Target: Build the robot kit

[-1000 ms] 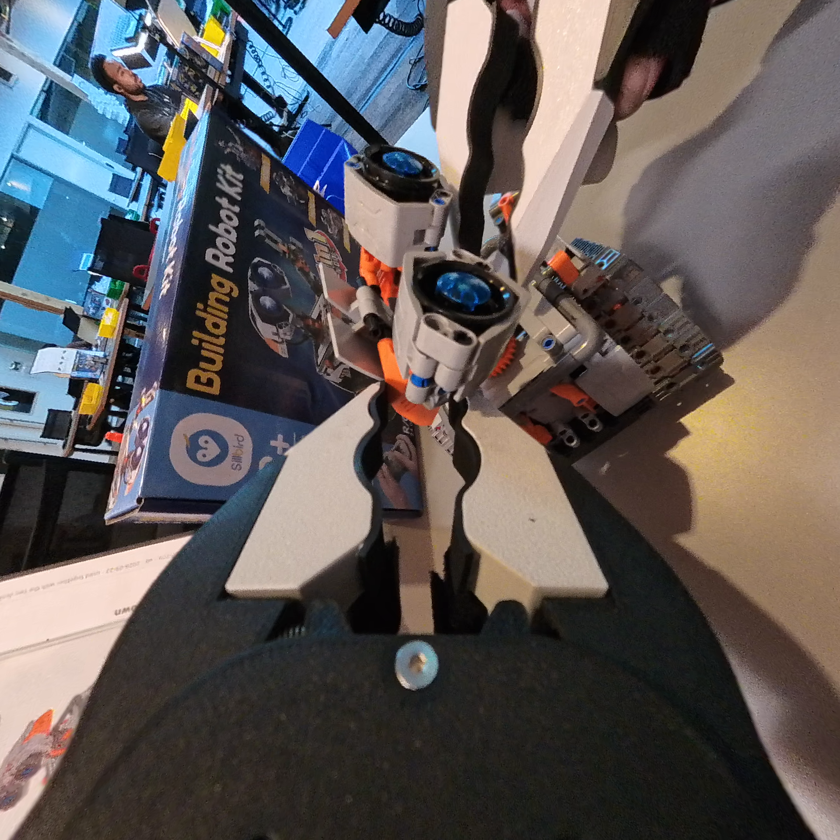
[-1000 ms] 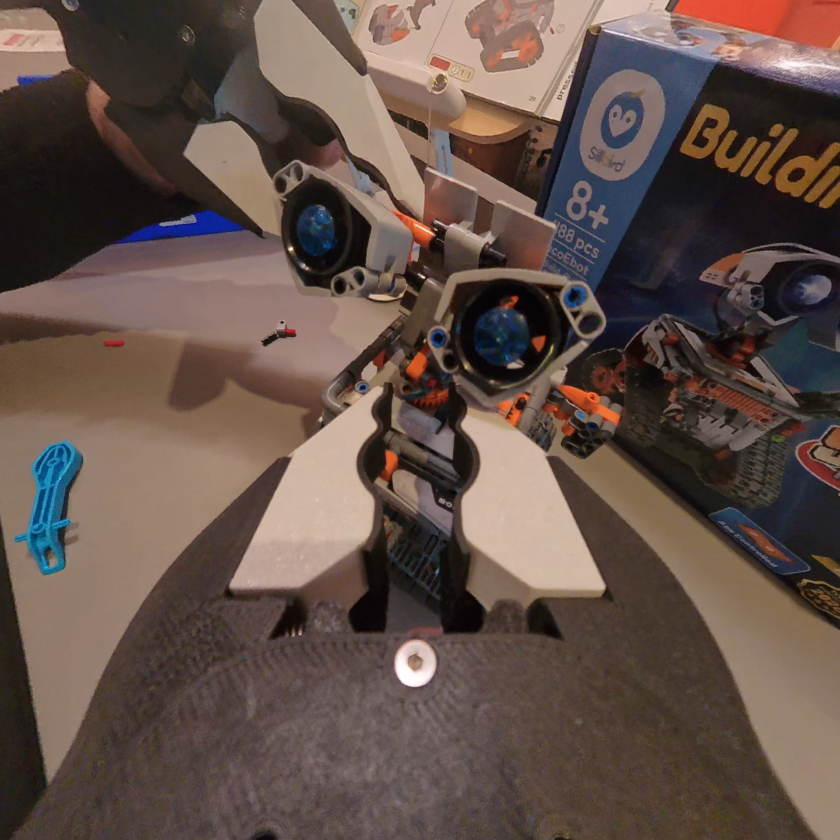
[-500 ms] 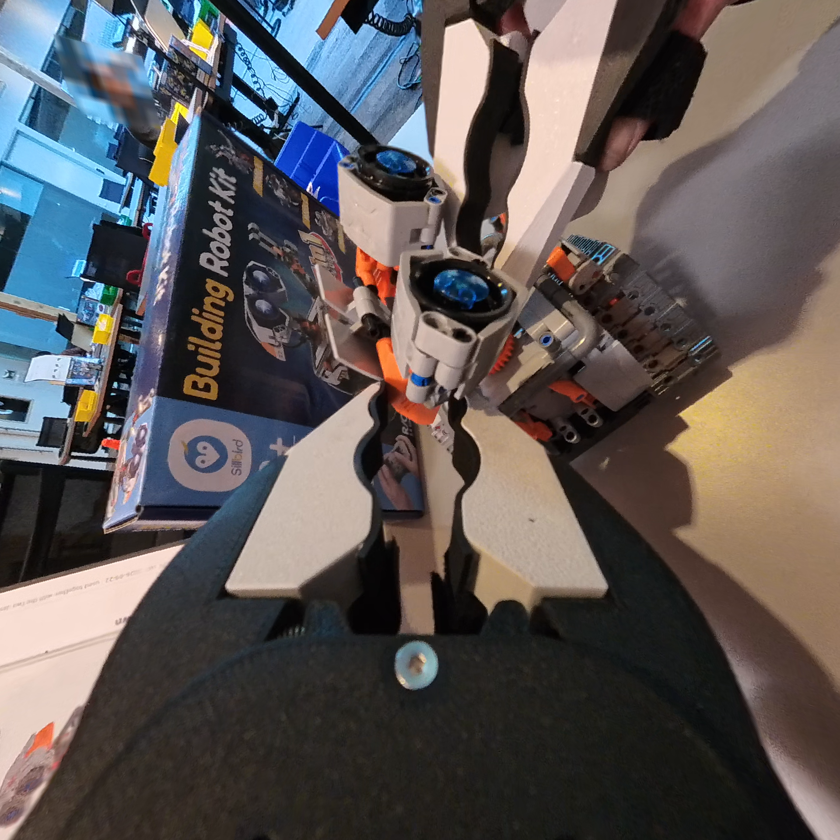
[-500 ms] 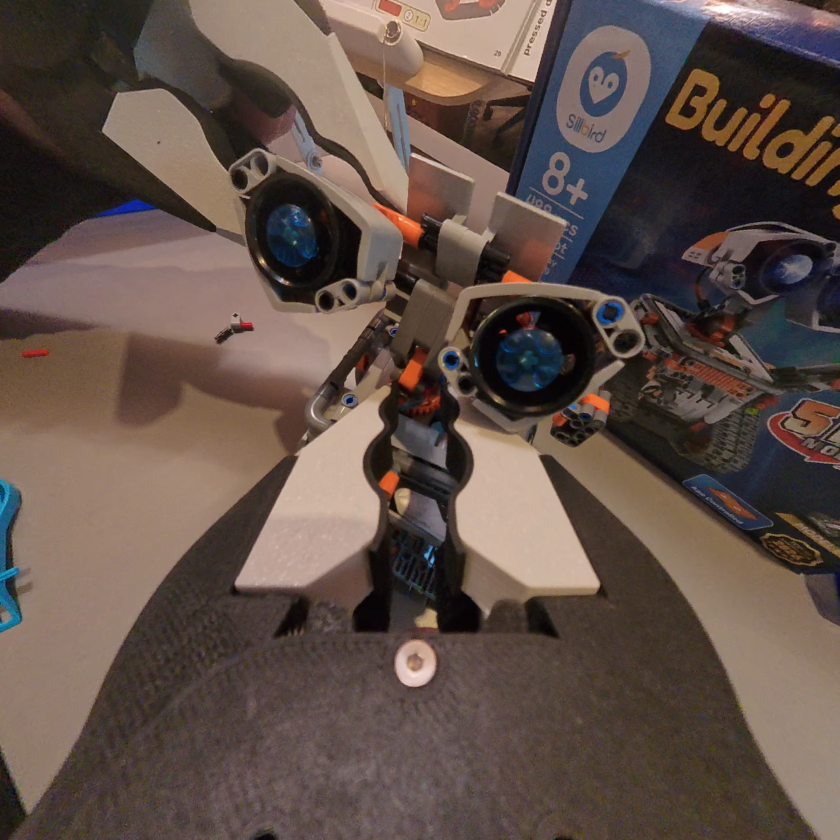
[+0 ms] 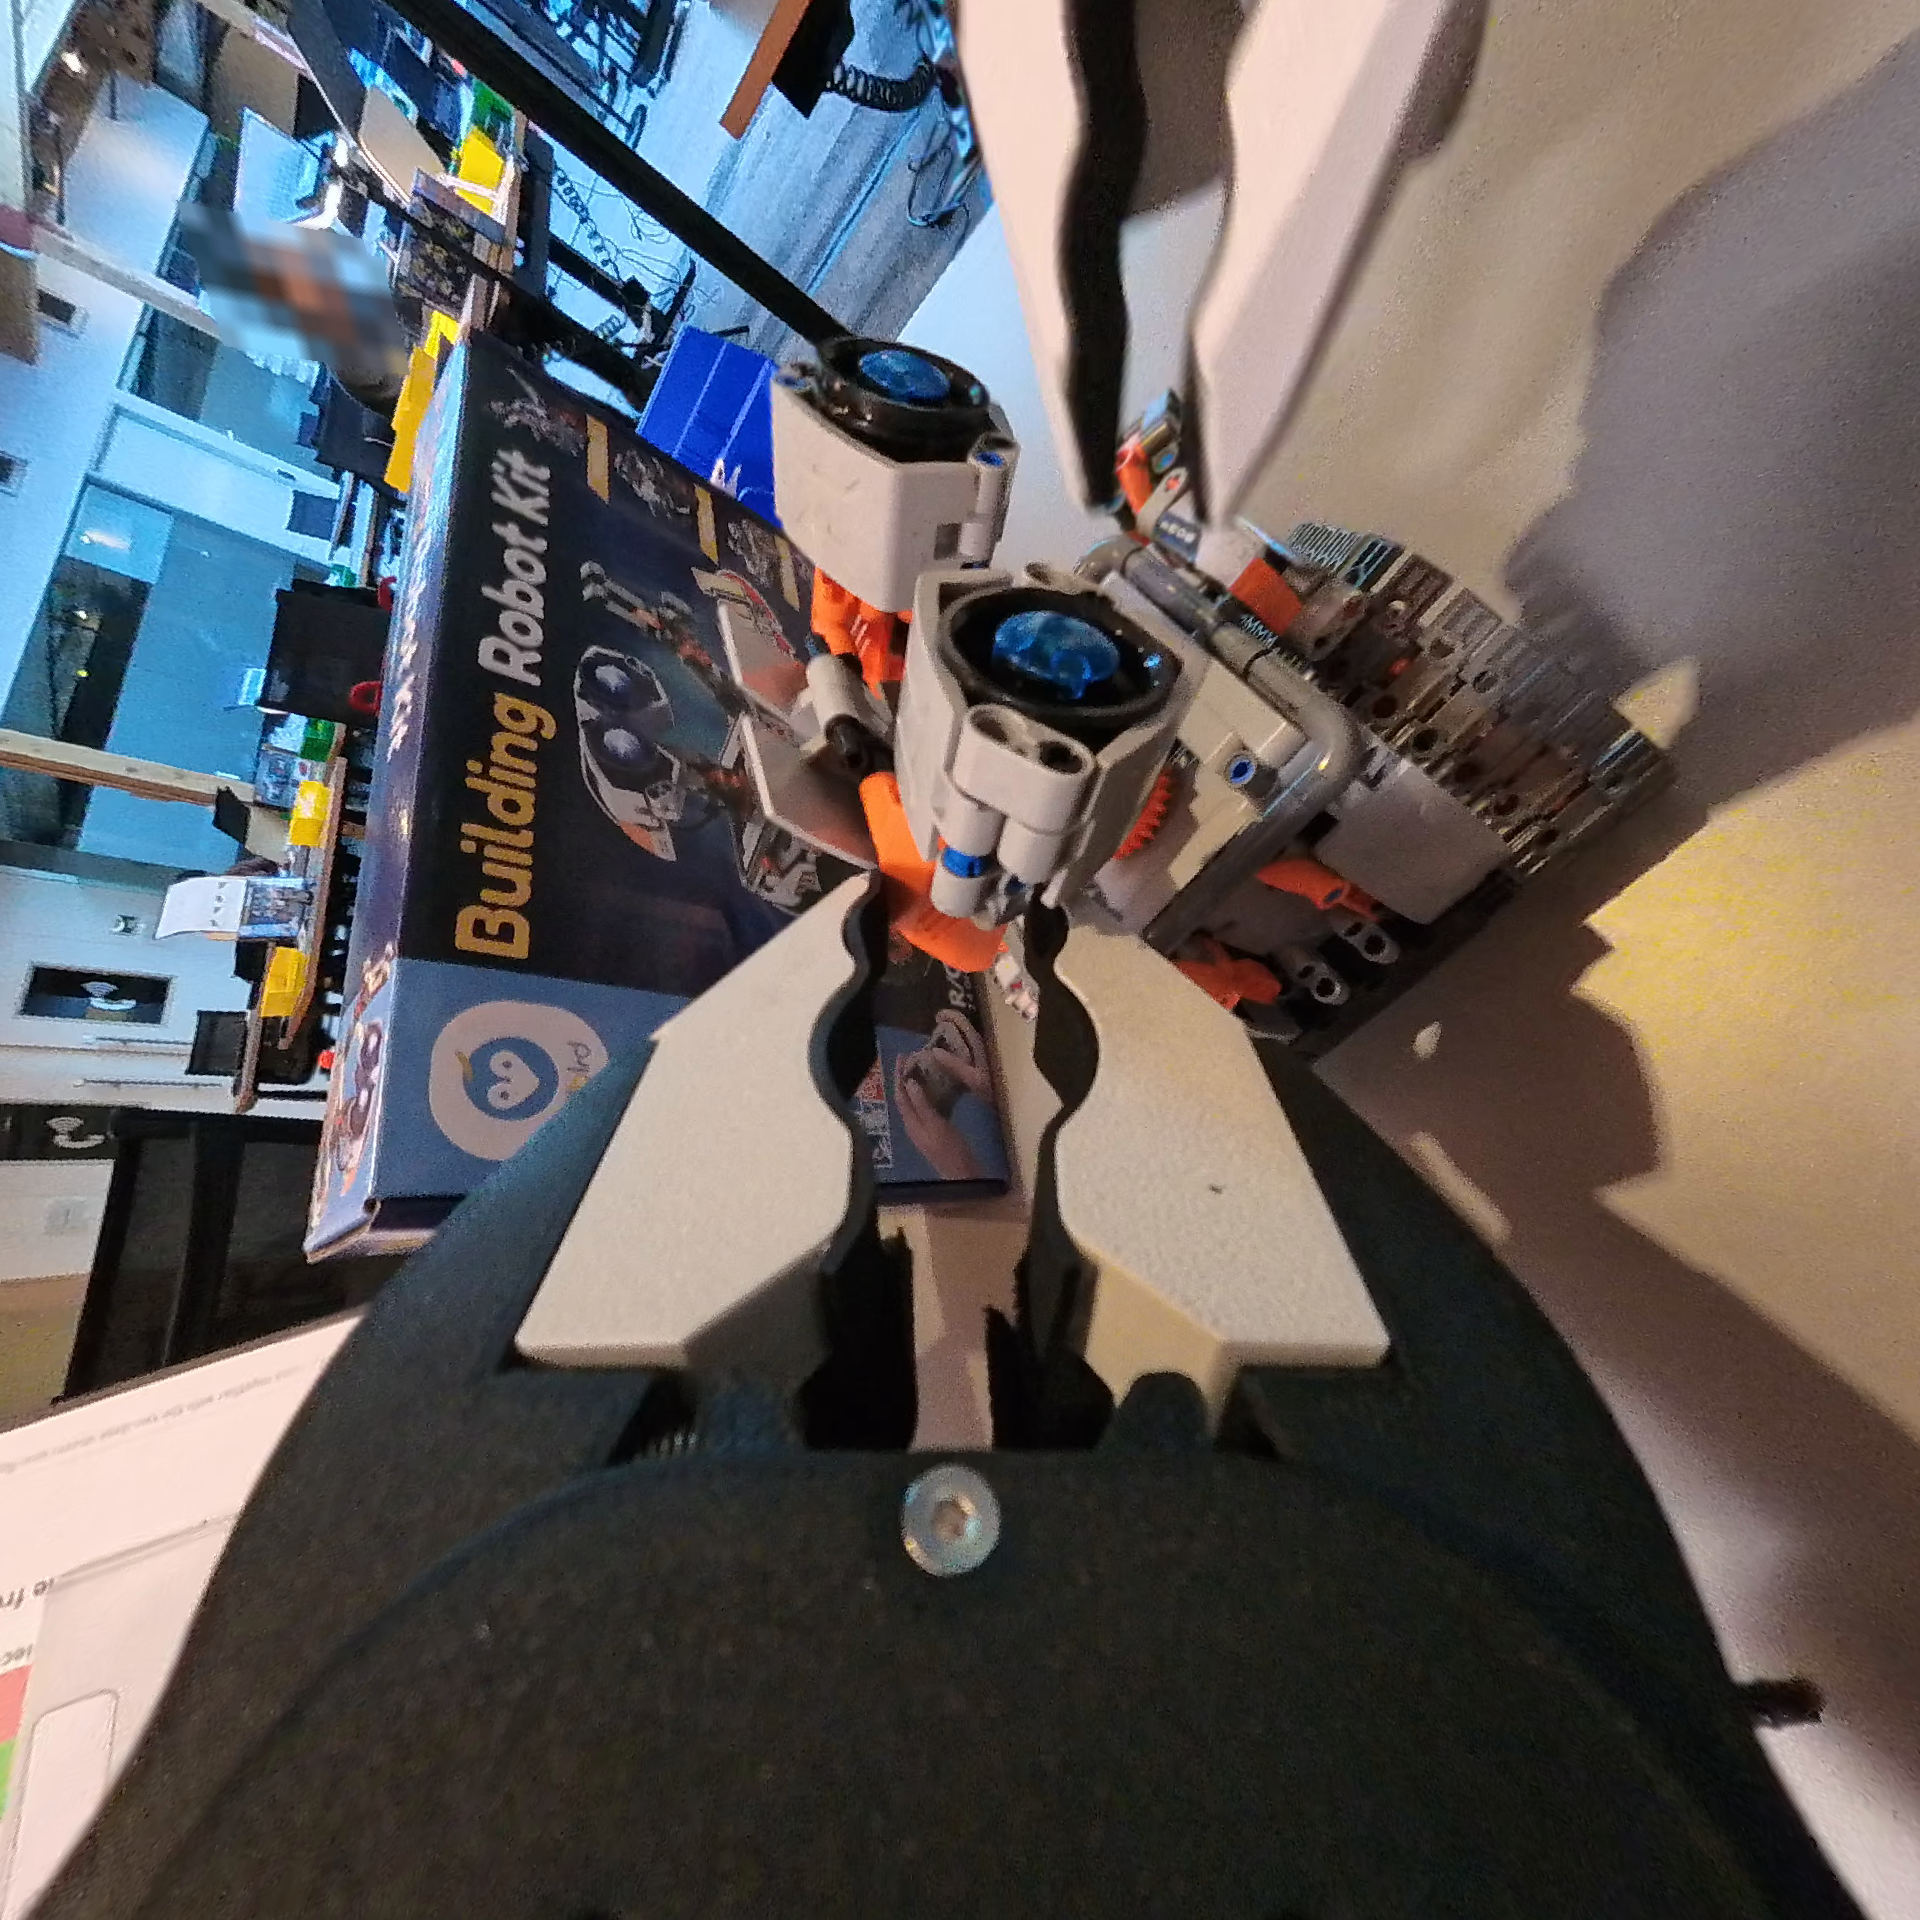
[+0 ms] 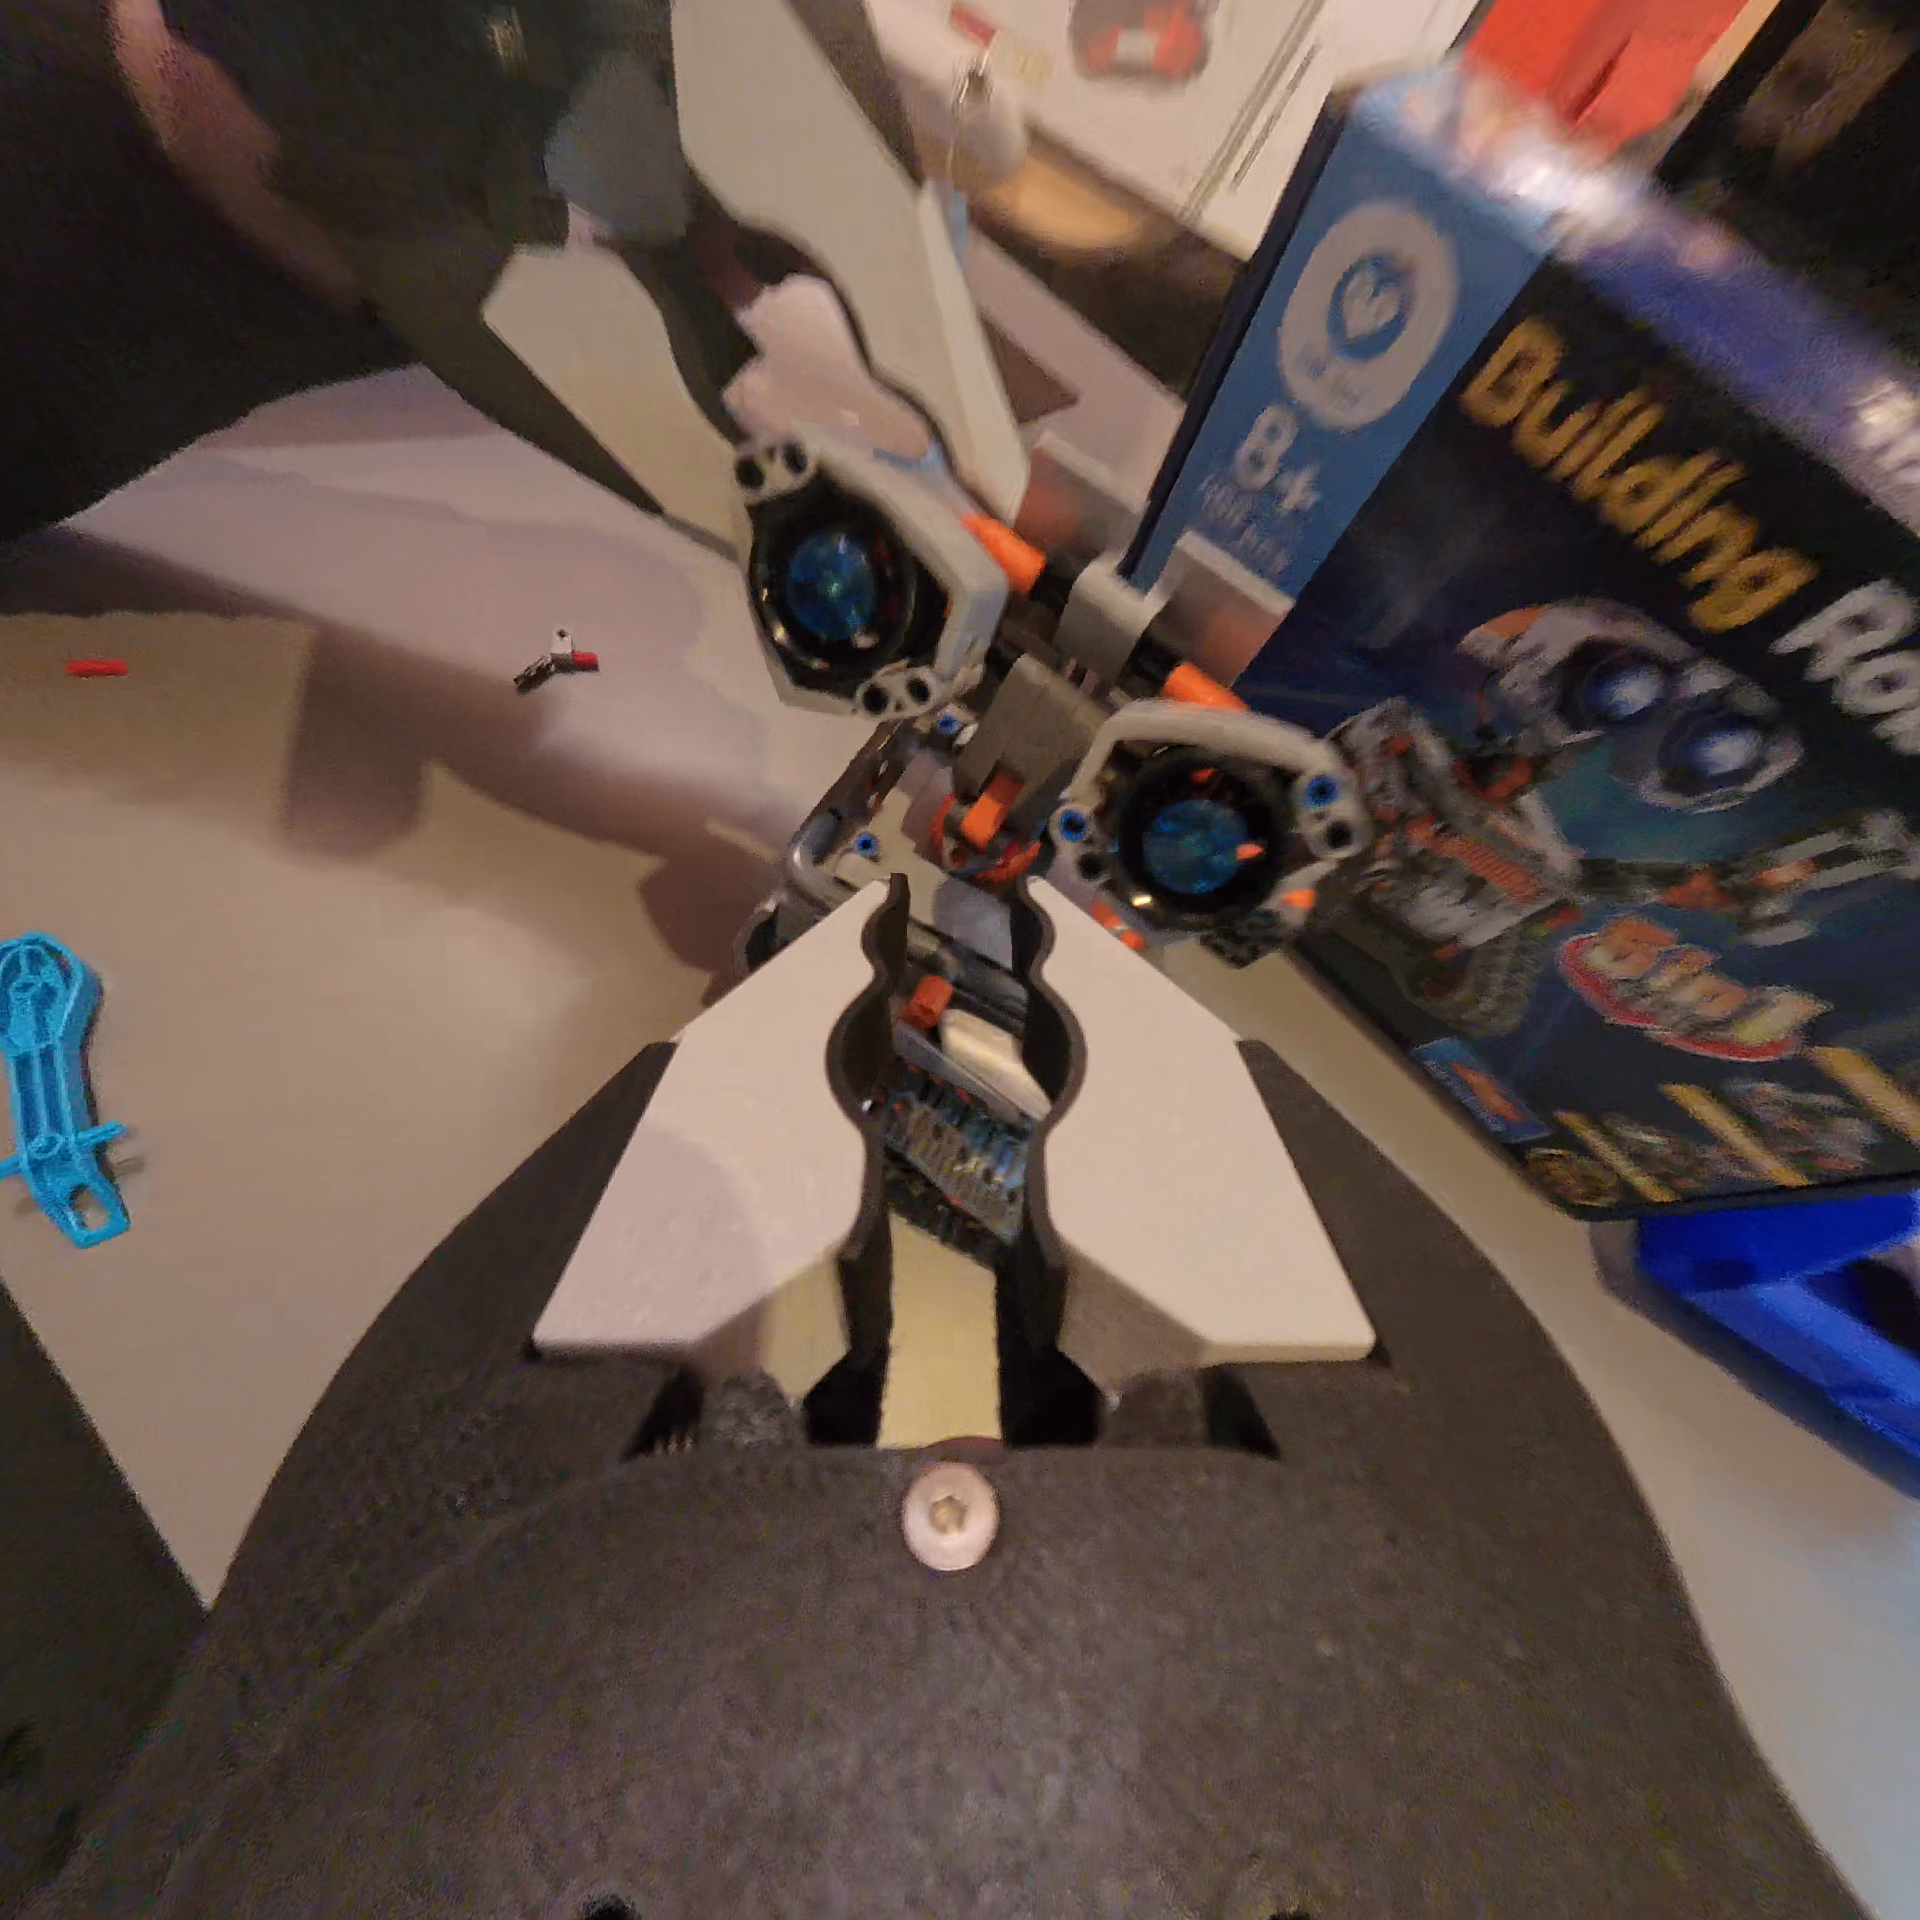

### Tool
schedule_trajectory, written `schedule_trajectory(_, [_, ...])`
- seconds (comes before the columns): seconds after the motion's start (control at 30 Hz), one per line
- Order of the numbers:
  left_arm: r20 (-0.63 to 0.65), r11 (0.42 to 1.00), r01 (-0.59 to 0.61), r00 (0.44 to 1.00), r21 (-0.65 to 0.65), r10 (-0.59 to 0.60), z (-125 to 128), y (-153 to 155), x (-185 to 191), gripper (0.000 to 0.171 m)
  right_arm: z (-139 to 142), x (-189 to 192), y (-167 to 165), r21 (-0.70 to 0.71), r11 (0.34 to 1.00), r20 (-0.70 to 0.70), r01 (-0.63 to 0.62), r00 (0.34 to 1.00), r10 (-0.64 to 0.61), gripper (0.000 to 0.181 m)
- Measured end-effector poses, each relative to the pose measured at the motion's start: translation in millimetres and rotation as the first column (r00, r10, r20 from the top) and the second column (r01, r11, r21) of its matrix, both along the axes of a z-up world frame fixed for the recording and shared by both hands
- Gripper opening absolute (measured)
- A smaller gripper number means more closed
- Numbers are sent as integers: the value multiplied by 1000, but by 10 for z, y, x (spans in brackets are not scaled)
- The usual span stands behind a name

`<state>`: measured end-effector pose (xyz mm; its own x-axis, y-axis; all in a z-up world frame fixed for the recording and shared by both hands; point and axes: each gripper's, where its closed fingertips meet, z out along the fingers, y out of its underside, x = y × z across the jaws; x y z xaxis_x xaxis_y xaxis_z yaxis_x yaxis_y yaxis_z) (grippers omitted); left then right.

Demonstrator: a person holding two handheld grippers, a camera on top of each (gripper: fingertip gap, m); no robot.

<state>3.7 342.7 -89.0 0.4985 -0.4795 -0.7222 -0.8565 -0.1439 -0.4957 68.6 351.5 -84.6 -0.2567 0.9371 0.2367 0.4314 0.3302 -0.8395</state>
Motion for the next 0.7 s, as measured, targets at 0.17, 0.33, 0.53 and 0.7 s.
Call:
schedule_trajectory(0.17, [-33,1000,7,999,2,-7,4,-3,4,24,476,52,365,148,980,-179,136,978,-109,56])
schedule_trajectory(0.33, [-65,1000,5,998,11,-5,8,-3,7,24,195,-205,305,-27,1000,-104,9,994,-11,61])
schedule_trajectory(0.53, [-99,1000,-8,995,28,10,6,11,-35,23,153,-307,318,-73,997,-141,-16,990,6,55])
schedule_trajectory(0.7, [-105,999,-1,994,49,6,8,20,-39,23,161,-305,309,-41,999,-193,5,981,-13,55])
